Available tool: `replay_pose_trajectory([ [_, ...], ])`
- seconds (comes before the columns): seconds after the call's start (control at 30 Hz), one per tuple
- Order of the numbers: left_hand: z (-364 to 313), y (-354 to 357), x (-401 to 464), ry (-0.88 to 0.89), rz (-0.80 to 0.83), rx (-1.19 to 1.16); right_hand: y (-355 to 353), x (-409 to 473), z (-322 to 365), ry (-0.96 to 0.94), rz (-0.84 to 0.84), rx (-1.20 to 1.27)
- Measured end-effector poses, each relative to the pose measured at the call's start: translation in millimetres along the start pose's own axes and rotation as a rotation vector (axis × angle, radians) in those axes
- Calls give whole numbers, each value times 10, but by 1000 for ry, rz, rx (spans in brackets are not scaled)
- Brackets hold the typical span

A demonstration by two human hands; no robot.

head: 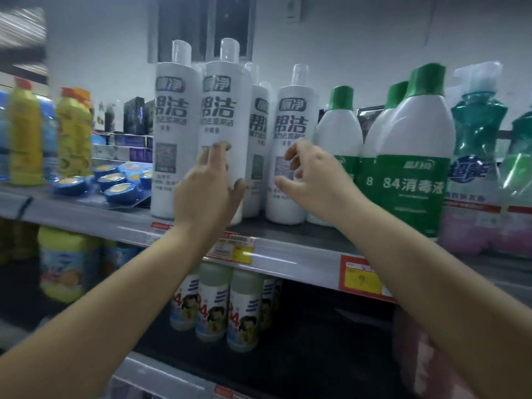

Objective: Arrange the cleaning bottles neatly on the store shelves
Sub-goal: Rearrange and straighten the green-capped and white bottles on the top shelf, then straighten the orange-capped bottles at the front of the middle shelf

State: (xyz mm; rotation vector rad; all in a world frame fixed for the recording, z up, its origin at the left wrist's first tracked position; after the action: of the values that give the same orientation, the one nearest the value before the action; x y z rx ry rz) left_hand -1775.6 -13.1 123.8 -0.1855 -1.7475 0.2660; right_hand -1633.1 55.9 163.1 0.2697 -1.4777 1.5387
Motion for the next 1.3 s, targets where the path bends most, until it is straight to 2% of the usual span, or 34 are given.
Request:
replay_pose_trajectory([
  [0.23, 283, -12, -122, 246, 65, 27, 582, 87, 238, -32, 155, -46],
  [0.53, 446, 3, -137, 359, 68, -110, 764, 107, 244, 165, 89, 121],
  [0.73, 540, 5, -173, 373, 84, -215, 823, 26, 275, 177, 33, 160],
  [0.9, 681, -53, -454, 423, -9, -173, 947, -368, 385, 3, -134, -66],
  [1.07, 866, -42, -961, 498, -92, -117, 1288, -1080, 359, -353, -280, -221],
  [1.17, 1008, 56, -1284, 535, -44, -121, 1536, -1396, 244, -361, -235, -250],
  [1.3, 1175, 236, -1622, 498, 180, -150, 1849, -1616, 33, -144, -118, -220],
])
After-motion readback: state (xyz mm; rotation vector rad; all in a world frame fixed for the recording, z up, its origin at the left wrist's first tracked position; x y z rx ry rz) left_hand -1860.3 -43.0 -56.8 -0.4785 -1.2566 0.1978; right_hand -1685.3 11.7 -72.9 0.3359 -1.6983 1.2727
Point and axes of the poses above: each hand's wrist, its own x-axis towards the middle knuckle, its own y-axis out of the palm, z = x × y, the point moved 2 cm from there along x, towards the middle knuckle, and after that the axes turned 5 degrees about y, right-handed, at the moved point
